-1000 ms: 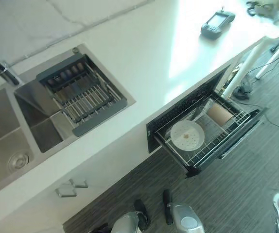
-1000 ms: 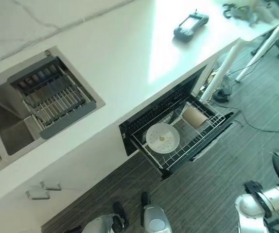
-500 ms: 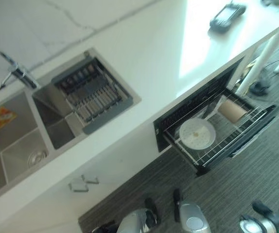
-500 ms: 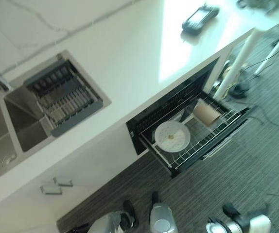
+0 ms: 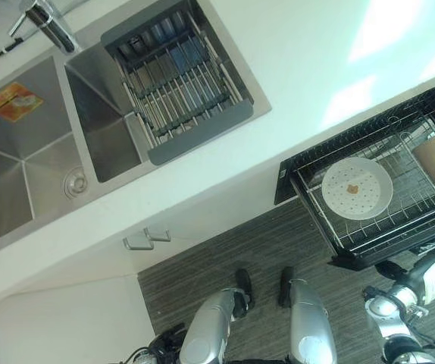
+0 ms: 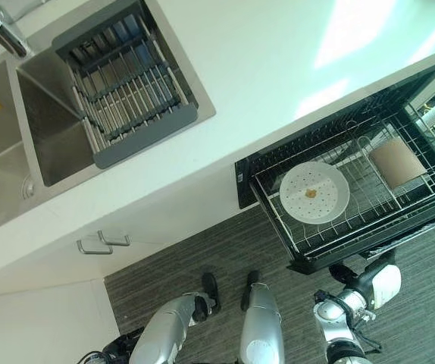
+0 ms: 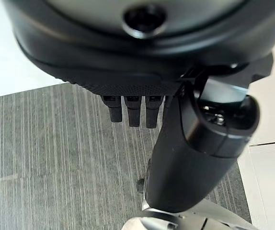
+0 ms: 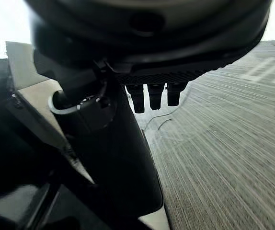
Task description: Place the dishes in the dishwasher.
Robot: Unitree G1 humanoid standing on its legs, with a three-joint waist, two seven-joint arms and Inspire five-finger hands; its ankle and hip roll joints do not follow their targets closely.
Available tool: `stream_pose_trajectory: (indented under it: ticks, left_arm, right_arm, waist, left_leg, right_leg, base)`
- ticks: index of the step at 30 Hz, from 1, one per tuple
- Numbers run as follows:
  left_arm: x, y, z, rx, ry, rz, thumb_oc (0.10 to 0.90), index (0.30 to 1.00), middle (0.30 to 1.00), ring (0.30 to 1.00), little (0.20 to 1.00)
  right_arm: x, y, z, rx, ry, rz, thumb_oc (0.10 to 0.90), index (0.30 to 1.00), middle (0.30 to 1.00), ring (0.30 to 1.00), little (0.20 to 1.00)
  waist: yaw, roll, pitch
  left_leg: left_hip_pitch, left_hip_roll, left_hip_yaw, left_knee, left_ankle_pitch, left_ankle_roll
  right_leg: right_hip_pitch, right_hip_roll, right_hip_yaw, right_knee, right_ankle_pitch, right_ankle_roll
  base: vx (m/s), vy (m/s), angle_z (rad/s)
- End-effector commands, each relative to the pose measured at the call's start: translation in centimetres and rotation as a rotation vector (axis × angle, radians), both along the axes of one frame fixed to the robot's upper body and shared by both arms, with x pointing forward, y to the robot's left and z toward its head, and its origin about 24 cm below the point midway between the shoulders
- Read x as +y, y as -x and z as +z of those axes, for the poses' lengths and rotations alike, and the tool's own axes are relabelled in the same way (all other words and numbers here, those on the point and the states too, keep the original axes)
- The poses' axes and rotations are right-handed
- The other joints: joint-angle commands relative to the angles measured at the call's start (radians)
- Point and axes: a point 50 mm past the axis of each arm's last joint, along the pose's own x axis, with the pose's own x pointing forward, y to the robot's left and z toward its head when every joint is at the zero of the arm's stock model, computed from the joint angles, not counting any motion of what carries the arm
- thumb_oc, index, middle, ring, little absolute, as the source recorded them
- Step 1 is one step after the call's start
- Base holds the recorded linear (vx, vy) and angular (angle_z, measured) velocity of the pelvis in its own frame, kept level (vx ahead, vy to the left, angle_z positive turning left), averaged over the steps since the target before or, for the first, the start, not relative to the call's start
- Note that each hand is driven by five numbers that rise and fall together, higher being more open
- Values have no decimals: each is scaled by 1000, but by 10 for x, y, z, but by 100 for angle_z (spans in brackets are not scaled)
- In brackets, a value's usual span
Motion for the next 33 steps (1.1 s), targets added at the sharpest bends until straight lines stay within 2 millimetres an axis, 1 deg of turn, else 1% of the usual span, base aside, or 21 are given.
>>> stream_pose_trajectory:
  ticks: [1, 2, 3, 4, 6, 7, 8, 11, 12, 13, 16, 17, 19, 22, 25, 26, 30, 33]
  left_arm:
    - [11, 20, -2, 31, -9, 19, 800, 900, 900, 900, 900]
    - [11, 21, -2, 31, -10, 19, 800, 900, 900, 900, 900]
    - [13, 21, -2, 31, -13, 19, 800, 900, 900, 900, 900]
    - [13, 21, -2, 30, -13, 16, 800, 900, 900, 900, 900]
    - [15, 21, -1, 29, -15, 15, 800, 900, 900, 900, 900]
    - [16, 22, -1, 29, -16, 11, 800, 900, 900, 900, 900]
    - [17, 22, -1, 29, -17, 13, 800, 900, 900, 900, 900]
    - [20, 21, 0, 26, -21, 9, 800, 900, 900, 900, 900]
    - [21, 21, 1, 26, -21, 9, 800, 900, 900, 900, 900]
    - [24, 20, 1, 24, -24, 3, 800, 900, 900, 900, 900]
    - [28, 19, 3, 18, -33, -6, 800, 900, 900, 900, 900]
    - [30, 17, 4, 14, -40, -10, 800, 900, 900, 900, 900]
    - [34, 15, 6, 6, -46, -12, 800, 900, 900, 900, 900]
    - [37, 13, 7, -11, -44, -11, 800, 900, 900, 900, 900]
    - [39, 7, 11, -49, -46, -25, 800, 900, 900, 900, 900]
    - [41, 4, 13, -70, -48, -31, 800, 900, 900, 900, 900]
    - [43, -6, 19, -134, -39, -39, 800, 900, 900, 900, 900]
    - [45, -22, 30, -256, -43, -105, 800, 900, 900, 900, 900]
  right_arm:
    - [-11, -39, 80, -248, 324, 190, 800, 900, 900, 900, 900]
    - [-12, -42, 87, -265, 345, 193, 800, 900, 900, 900, 900]
    - [-14, -48, 102, -305, 382, 201, 800, 900, 900, 900, 900]
    - [-14, -49, 105, -315, 389, 204, 800, 900, 900, 900, 900]
    - [-14, -54, 119, -351, 432, 218, 800, 900, 900, 900, 900]
    - [-15, -59, 133, -382, 473, 230, 800, 900, 900, 900, 900]
    - [-16, -59, 137, -389, 482, 234, 800, 900, 900, 900, 900]
    - [-18, -69, 162, -423, 540, 275, 800, 900, 900, 900, 900]
    - [-18, -71, 166, -427, 553, 290, 800, 900, 900, 900, 900]
    - [-17, -77, 178, -435, 579, 316, 800, 900, 900, 900, 900]
    - [-11, -89, 201, -460, 628, 360, 800, 900, 900, 900, 900]
    - [-9, -96, 214, -469, 641, 380, 800, 900, 900, 900, 900]
    - [-5, -105, 229, -475, 654, 410, 800, 900, 900, 900, 900]
    - [3, -115, 240, -471, 667, 451, 800, 900, 900, 900, 900]
    - [14, -129, 256, -460, 677, 495, 800, 900, 900, 900, 900]
    - [19, -133, 264, -459, 688, 509, 800, 900, 900, 900, 900]
    - [29, -143, 288, -456, 724, 539, 800, 900, 900, 900, 900]
    - [33, -149, 311, -464, 733, 514, 800, 900, 900, 900, 900]
  waist:
    - [46, -16, -20]
    - [50, -16, -20]
    - [60, -18, -20]
    - [62, -18, -20]
    - [74, -18, -20]
    - [86, -19, -20]
    - [89, -20, -20]
    - [111, -23, -20]
    - [116, -23, -20]
    - [129, -23, -20]
    - [156, -22, -20]
    - [171, -22, -20]
    - [191, -20, -20]
    - [213, -16, -20]
    - [245, -7, -20]
    - [260, -1, -20]
    - [292, 11, -20]
    - [327, 21, -20]
  left_leg:
    - [21, 28, -82, -71, -38, -24]
    - [13, 28, -86, -71, -34, -26]
    - [-5, 28, -95, -71, -26, -29]
    - [-8, 28, -98, -71, -24, -30]
    - [-27, 28, -109, -71, -16, -36]
    - [-42, 30, -116, -71, -7, -42]
    - [-45, 30, -118, -71, -6, -44]
    - [-75, 34, -129, -71, 10, -55]
    - [-80, 35, -132, -71, 14, -58]
    - [-96, 35, -139, -71, 23, -62]
    - [-122, 39, -150, -71, 39, -71]
    - [-134, 41, -156, -71, 46, -75]
    - [-152, 42, -163, -71, 56, -78]
    - [-166, 40, -172, -71, 64, -80]
    - [-187, 37, -182, -71, 75, -80]
    - [-197, 36, -187, -71, 80, -79]
    - [-220, 33, -196, -71, 91, -79]
    - [-248, 36, -200, -71, 97, -79]
  right_leg:
    - [-14, 14, 11, 184, -193, -25]
    - [-21, 13, 10, 191, -195, -26]
    - [-34, 13, 9, 202, -199, -27]
    - [-36, 13, 9, 204, -200, -27]
    - [-45, 16, 6, 210, -204, -28]
    - [-47, 17, 1, 214, -207, -29]
    - [-47, 17, -1, 215, -208, -29]
    - [-52, 19, -13, 222, -214, -31]
    - [-51, 19, -15, 224, -215, -32]
    - [-54, 20, -20, 228, -217, -33]
    - [-57, 21, -33, 232, -220, -35]
    - [-55, 22, -41, 232, -222, -36]
    - [-54, 21, -53, 236, -223, -38]
    - [-55, 17, -65, 244, -224, -42]
    - [-58, 10, -85, 251, -224, -46]
    - [-62, 6, -94, 257, -224, -48]
    - [-67, -4, -120, 270, -225, -49]
    - [-63, -7, -153, 268, -222, -48]
  base:
    - [28, -45, 18]
    - [34, -44, 21]
    - [25, -18, 17]
    - [26, -14, 24]
    - [30, -5, 24]
    - [38, -4, 21]
    - [40, 1, 15]
    - [26, 6, 13]
    - [26, 3, 21]
    - [24, 0, 22]
    - [13, -7, 21]
    - [13, -13, 20]
    - [16, 0, 23]
    - [16, 16, 24]
    - [15, 25, 12]
    - [16, 37, 0]
    - [14, 27, 11]
    - [14, 13, 9]
